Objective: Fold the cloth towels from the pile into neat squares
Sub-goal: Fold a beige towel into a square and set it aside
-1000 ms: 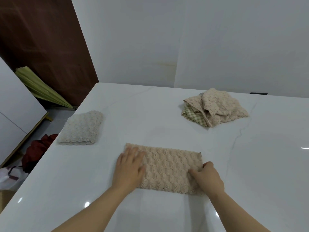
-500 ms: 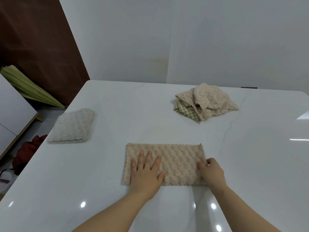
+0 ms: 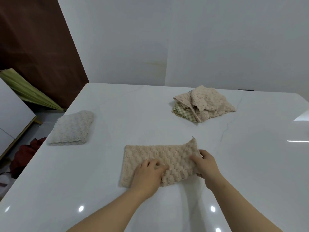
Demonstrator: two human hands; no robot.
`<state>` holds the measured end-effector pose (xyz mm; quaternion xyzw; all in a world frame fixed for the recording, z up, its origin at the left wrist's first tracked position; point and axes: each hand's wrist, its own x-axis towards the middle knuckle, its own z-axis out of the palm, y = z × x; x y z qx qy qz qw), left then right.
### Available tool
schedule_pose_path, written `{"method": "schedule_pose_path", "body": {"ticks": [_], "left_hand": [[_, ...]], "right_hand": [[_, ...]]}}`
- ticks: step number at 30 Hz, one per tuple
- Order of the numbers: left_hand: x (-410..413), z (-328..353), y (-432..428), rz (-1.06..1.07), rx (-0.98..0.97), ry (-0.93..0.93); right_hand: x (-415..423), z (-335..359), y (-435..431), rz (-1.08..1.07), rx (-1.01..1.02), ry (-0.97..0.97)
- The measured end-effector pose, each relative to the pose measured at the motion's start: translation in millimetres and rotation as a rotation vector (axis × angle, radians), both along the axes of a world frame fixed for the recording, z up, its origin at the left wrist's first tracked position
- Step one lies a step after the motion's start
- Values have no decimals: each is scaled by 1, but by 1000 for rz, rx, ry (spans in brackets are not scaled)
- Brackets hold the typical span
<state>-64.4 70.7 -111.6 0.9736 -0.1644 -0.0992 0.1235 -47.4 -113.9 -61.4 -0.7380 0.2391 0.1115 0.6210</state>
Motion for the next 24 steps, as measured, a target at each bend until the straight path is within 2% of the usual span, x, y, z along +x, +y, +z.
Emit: {"method": "schedule_pose_path", "body": {"ticks": [2,5,8,12,18,21,24], "left_hand": [[9,7,3,49,-159,142],[24,18,14,336,-615,402],[29,34,28,678,-943,522],[27,49,46,905,-1241,608],[22,43,69,925,-1277,716],[20,39,73,935,-1150,731],[17,35,74,844,-958,583]], "right_hand": [[1,6,7,13,50,-16],[4,14,22,56,111,-42],[5,22,43,130,169,-62],[4,25,73,260,210,-52],[-4,21,104,499,141,14],[-6,20,109,571,132,40],[-6,20,107,551,109,31]]}}
